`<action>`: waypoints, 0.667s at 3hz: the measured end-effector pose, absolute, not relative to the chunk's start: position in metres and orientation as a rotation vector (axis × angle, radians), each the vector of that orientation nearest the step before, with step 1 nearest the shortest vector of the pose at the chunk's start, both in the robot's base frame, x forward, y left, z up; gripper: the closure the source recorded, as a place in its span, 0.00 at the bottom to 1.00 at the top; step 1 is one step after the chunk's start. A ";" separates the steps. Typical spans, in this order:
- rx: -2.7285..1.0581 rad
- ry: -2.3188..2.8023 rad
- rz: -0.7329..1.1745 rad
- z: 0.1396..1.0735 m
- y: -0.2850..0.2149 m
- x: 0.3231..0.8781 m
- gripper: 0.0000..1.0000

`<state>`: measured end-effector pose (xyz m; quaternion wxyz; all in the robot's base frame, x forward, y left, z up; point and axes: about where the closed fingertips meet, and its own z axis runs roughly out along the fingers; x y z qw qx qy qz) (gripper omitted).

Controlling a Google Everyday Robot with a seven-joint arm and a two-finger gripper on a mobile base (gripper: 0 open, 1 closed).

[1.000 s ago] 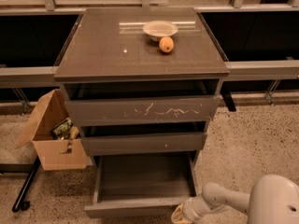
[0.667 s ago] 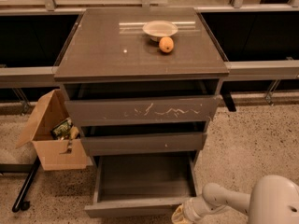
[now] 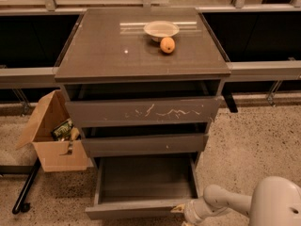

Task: Close bottom drawer

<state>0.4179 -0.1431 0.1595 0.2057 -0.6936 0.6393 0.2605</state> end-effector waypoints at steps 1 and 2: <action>-1.933 1.782 0.726 0.159 -0.143 0.418 0.00; -1.933 1.782 0.726 0.159 -0.143 0.418 0.00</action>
Offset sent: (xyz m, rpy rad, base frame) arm 0.0000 0.0000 0.0000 0.0000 0.0000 0.0000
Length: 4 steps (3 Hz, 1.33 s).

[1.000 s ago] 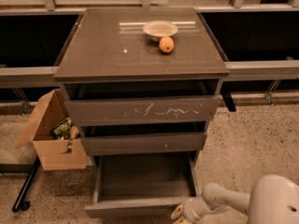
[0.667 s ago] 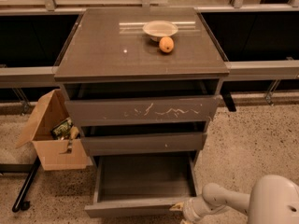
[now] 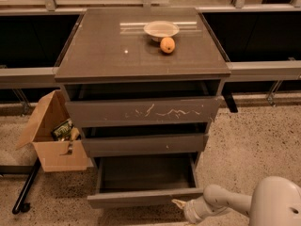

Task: Close bottom drawer

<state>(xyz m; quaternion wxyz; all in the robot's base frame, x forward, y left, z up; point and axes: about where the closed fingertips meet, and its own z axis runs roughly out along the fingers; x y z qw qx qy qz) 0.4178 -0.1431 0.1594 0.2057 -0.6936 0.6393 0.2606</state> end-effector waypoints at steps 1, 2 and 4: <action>-1.900 1.746 0.723 0.163 -0.143 0.434 0.18; -1.858 1.717 0.672 0.173 -0.144 0.459 0.41; -1.757 1.755 0.537 0.176 -0.145 0.511 0.95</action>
Offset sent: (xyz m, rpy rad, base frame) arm 0.0828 -0.0072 0.0312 0.0836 -0.1797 -0.0839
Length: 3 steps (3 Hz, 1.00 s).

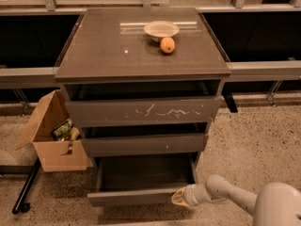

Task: Close bottom drawer

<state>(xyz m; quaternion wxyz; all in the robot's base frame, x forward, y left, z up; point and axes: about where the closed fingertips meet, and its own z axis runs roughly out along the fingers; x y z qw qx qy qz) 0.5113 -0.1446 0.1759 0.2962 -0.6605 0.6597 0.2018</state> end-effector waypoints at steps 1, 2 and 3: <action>-1.694 1.788 0.535 0.166 -0.147 0.535 1.00; -1.650 1.792 0.528 0.165 -0.150 0.553 1.00; -1.648 1.793 0.523 0.165 -0.151 0.555 0.74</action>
Offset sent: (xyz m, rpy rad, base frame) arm 0.0667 -0.0152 -0.0089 0.0589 -0.0233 -0.1238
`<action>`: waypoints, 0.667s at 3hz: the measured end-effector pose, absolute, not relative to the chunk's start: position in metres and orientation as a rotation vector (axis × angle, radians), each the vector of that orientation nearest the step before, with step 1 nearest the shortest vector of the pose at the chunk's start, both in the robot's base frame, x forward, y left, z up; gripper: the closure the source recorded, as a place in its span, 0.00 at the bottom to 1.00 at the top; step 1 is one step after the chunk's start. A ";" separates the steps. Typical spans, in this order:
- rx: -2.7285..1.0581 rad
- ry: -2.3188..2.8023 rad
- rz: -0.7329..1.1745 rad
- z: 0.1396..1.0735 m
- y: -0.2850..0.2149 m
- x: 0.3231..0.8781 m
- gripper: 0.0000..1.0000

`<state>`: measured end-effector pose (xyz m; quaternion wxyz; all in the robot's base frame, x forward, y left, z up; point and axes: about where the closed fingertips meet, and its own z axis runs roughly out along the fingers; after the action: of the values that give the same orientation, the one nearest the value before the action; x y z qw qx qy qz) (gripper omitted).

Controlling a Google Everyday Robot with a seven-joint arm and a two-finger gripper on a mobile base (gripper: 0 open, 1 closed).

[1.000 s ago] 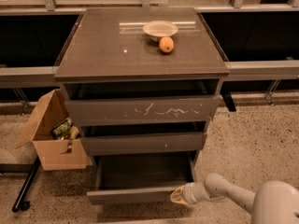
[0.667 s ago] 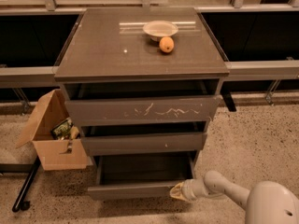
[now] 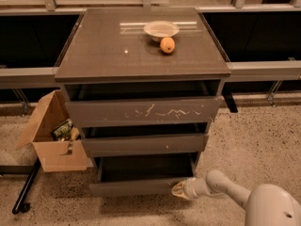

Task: Close bottom drawer

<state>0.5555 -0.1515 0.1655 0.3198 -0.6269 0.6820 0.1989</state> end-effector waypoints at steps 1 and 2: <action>-1.648 1.793 0.523 0.165 -0.151 0.555 0.50; -1.648 1.793 0.523 0.165 -0.151 0.555 0.28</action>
Offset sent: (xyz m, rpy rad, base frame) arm 0.0000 0.0000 0.0000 0.0000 0.0000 0.0000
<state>0.5555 -0.1515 0.1654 0.3198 -0.6269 0.6820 0.1990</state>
